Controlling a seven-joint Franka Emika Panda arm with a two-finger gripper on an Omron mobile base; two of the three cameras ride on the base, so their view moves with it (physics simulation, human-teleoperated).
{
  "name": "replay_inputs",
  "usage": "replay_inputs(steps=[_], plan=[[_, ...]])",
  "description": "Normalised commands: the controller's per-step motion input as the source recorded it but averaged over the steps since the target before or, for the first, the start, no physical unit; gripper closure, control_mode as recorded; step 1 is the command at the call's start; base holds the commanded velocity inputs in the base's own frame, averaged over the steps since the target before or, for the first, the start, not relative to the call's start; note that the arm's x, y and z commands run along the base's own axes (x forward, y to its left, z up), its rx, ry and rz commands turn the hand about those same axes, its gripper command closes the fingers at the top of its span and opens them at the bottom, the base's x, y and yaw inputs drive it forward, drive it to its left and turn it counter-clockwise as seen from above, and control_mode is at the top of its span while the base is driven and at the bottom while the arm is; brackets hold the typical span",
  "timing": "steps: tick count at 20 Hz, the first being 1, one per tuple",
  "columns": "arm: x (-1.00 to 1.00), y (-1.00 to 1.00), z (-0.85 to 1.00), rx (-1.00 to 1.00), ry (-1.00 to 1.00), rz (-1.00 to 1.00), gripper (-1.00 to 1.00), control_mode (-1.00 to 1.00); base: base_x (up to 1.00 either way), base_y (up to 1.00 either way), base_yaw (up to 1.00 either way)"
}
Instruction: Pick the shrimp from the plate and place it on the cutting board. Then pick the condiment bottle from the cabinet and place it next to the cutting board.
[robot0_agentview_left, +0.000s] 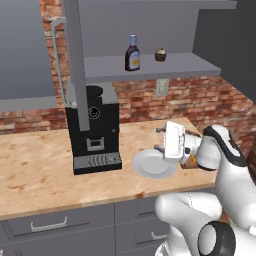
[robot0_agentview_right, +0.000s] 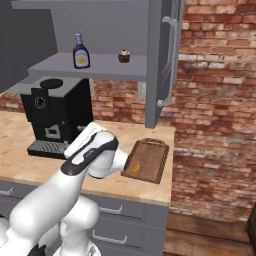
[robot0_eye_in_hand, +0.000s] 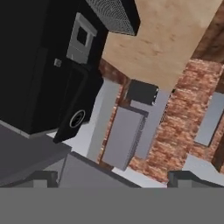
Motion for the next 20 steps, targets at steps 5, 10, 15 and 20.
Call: replay_inputs(steps=[5, 10, 15, 20], plan=[[0.0, 0.29, 0.4, 0.04, 0.12, -0.12, -1.0, -1.0, 0.0, 0.0, 0.0], [0.0, 0.16, 0.36, 0.0, 0.15, -0.08, -1.0, -1.0, 0.0, 0.0, 0.0], [0.04, 0.01, 0.38, 0.03, 0.23, -0.06, -1.0, -1.0, 0.0, 0.0, 0.0], [0.1, 0.0, 0.41, 0.05, 0.23, -0.05, -1.0, -1.0, 0.0, 0.0, 0.0]])
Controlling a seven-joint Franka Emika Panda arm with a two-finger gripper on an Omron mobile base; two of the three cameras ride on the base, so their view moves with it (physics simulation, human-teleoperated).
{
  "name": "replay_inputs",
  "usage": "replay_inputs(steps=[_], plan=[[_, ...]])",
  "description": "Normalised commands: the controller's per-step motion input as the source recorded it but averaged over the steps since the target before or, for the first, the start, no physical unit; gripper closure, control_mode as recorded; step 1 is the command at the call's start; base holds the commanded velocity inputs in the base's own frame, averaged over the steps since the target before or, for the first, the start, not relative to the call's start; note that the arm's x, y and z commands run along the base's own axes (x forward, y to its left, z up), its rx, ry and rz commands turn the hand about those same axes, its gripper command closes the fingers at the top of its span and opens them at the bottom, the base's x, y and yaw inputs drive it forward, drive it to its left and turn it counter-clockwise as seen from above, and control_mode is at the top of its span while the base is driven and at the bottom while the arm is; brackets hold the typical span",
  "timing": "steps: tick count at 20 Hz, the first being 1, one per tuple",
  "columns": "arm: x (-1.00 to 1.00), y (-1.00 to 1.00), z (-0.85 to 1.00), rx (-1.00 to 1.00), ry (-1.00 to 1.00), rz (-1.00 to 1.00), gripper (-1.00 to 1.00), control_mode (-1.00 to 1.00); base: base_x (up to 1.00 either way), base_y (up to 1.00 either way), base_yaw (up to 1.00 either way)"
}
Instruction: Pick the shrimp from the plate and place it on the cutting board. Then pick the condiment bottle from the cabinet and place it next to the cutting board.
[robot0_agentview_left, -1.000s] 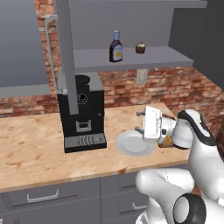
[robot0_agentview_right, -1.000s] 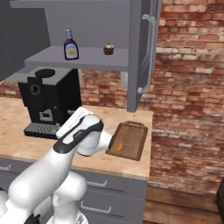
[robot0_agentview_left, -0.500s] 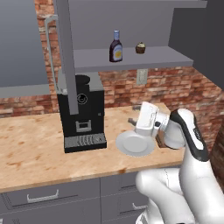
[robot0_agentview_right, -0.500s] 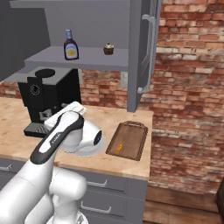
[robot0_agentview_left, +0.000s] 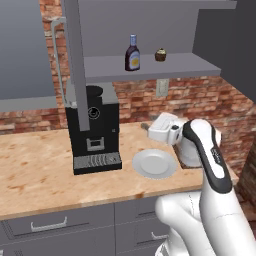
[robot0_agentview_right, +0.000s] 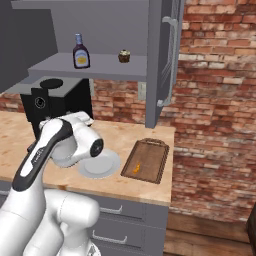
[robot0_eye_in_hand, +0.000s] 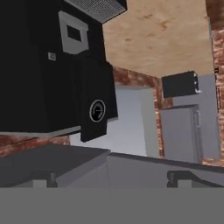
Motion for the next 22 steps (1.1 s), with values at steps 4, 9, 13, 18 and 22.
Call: replay_inputs(steps=[4, 9, 13, 18, 22], plan=[[0.11, 0.0, 0.3, 0.01, 0.19, -0.04, -1.0, -1.0, 0.0, 0.0, 0.0], [0.07, -0.01, 0.15, 0.0, 0.13, -0.03, -1.0, -1.0, 0.0, 0.0, 0.0], [0.02, -0.04, 0.03, 0.0, 0.07, -0.03, -1.0, -1.0, 0.0, 0.0, 0.0], [0.0, -0.05, 0.07, 0.0, 0.0, -0.04, -1.0, -1.0, 0.0, 0.0, 0.0], [0.0, -0.03, 0.22, 0.0, 0.0, -0.05, -1.0, -1.0, 0.0, 0.0, 0.0]])
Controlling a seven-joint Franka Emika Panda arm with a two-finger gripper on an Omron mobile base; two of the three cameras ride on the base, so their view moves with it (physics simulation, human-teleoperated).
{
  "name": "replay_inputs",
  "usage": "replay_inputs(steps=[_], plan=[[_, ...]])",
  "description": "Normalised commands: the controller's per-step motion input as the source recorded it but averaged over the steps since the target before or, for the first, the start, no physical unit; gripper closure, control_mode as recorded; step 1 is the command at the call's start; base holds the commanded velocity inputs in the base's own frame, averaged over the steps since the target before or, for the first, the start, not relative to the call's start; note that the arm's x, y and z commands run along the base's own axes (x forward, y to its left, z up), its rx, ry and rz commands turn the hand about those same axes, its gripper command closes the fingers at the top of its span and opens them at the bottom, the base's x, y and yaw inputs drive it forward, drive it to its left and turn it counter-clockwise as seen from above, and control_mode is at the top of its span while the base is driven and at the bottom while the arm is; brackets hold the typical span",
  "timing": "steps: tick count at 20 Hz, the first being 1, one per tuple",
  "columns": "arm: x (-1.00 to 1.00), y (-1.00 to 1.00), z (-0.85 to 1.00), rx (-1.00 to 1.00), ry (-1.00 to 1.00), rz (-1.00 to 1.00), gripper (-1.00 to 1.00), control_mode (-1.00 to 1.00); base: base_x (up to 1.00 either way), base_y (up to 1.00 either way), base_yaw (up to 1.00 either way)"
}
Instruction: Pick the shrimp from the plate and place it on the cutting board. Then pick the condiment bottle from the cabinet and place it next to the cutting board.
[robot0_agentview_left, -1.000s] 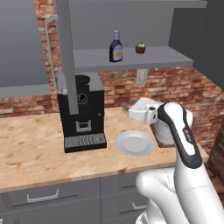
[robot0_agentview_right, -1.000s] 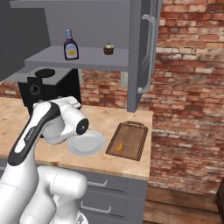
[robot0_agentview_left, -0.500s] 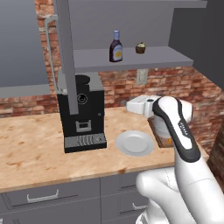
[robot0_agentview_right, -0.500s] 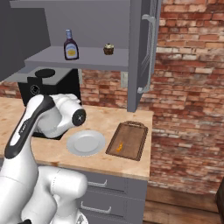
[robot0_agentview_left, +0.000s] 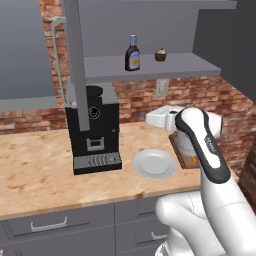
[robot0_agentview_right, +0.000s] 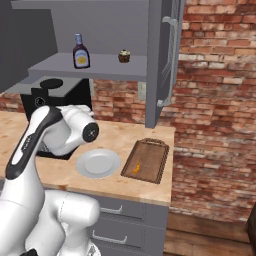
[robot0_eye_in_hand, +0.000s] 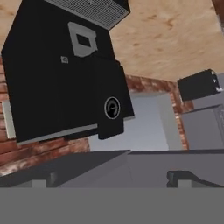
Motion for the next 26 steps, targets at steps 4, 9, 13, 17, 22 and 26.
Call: replay_inputs(steps=[4, 9, 13, 17, 22, 26], plan=[[0.0, 0.0, 0.28, -0.03, 0.0, -0.06, -1.0, -1.0, 0.0, 0.0, 0.0], [0.0, 0.0, 0.27, -0.05, 0.0, -0.07, -1.0, -1.0, 0.0, 0.0, 0.0], [0.0, 0.0, 0.27, -0.06, 0.0, -0.07, -1.0, -1.0, 0.0, 0.0, 0.0], [0.0, 0.0, 0.3, -0.05, 0.0, -0.08, -1.0, -1.0, 0.0, 0.0, 0.0], [0.0, 0.0, 0.35, -0.03, 0.0, -0.08, -1.0, -1.0, 0.0, 0.0, 0.0], [0.0, 0.0, 0.36, 0.0, 0.0, -0.08, -1.0, -1.0, 0.0, 0.0, 0.0]])
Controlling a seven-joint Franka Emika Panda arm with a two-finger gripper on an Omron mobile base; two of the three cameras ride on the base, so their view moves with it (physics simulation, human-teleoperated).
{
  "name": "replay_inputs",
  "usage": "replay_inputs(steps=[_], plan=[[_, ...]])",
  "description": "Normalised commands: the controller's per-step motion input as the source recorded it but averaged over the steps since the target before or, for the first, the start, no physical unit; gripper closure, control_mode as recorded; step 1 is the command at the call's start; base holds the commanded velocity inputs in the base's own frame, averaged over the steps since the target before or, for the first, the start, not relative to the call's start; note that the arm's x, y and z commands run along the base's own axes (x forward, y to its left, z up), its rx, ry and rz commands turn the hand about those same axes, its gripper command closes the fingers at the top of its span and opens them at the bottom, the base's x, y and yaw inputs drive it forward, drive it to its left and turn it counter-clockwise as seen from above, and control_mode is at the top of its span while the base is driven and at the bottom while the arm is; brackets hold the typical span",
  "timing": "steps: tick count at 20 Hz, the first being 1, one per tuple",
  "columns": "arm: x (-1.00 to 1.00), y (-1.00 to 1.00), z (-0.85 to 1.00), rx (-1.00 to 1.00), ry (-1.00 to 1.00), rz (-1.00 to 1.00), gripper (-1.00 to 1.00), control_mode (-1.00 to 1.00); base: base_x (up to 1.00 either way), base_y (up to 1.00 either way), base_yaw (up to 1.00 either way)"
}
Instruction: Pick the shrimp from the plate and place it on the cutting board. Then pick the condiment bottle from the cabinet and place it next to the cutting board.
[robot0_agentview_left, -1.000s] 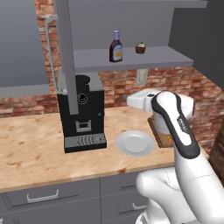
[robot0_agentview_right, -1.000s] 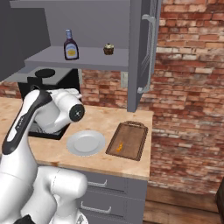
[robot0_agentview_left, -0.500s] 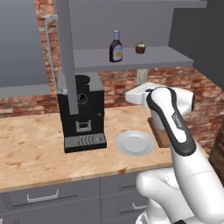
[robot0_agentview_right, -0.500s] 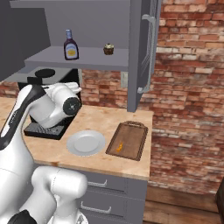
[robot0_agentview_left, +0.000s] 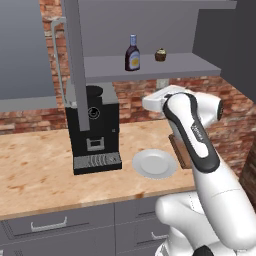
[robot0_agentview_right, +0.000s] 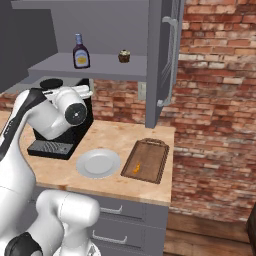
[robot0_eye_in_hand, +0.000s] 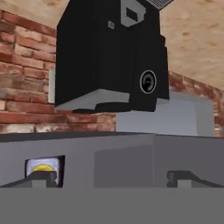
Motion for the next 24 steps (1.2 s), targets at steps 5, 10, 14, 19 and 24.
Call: replay_inputs(steps=[5, 10, 14, 19, 24], plan=[[0.0, 0.0, 0.37, 0.0, 0.0, -0.07, -1.0, -1.0, 0.0, 0.0, 0.0], [0.0, 0.0, 0.38, 0.0, 0.0, -0.07, -1.0, -1.0, 0.0, 0.0, 0.0], [0.0, 0.0, 0.36, 0.0, 0.01, -0.07, -1.0, -1.0, 0.0, 0.0, 0.0], [0.0, 0.0, 0.3, 0.01, 0.05, -0.06, -1.0, -1.0, 0.0, 0.0, 0.0], [0.0, 0.0, 0.27, 0.02, 0.07, -0.05, -1.0, -1.0, 0.0, 0.0, 0.0]])
